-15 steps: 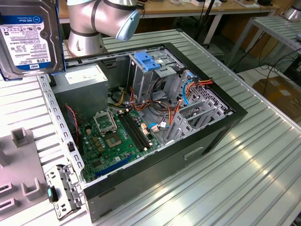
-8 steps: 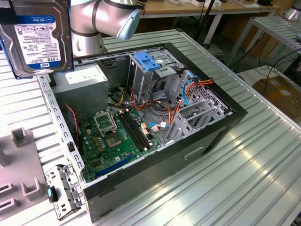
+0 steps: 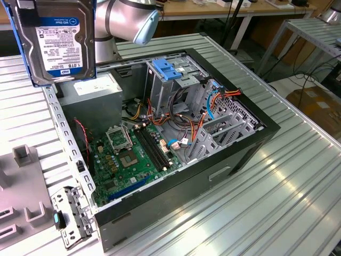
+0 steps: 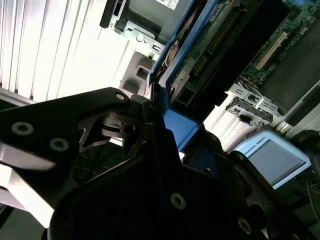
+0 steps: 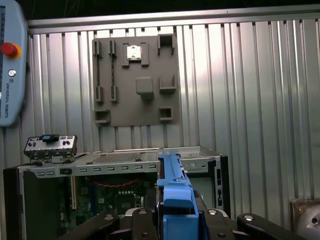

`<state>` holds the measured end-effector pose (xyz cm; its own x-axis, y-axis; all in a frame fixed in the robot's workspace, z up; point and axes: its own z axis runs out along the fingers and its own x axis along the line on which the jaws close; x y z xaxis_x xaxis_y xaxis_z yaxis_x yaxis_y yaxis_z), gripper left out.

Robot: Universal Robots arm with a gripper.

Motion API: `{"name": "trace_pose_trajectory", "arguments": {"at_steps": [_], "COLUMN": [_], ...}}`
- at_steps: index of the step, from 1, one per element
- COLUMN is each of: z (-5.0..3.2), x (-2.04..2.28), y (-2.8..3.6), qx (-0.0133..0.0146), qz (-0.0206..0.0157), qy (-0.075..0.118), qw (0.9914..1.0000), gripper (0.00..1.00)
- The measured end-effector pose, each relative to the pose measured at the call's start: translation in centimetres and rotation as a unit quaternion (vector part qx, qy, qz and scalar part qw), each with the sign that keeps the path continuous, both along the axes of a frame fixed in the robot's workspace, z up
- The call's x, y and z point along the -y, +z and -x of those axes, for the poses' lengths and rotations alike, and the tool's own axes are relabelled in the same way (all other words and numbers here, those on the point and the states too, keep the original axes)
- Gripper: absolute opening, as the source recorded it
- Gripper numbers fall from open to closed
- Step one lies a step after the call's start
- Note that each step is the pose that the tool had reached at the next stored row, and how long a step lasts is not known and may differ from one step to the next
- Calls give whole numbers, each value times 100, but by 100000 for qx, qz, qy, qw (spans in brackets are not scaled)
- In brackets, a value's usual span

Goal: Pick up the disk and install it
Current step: 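Pick up the disk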

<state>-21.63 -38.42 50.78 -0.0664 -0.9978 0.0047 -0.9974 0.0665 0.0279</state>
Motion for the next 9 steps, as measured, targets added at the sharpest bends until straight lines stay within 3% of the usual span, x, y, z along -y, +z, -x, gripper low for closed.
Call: {"name": "trace_pose_trajectory", "arguments": {"at_steps": [9], "z": [-227], "x": [8], "y": [-3], "qx": [-272], "qz": [4], "qy": [-334], "qw": [99999], "gripper": [37]}}
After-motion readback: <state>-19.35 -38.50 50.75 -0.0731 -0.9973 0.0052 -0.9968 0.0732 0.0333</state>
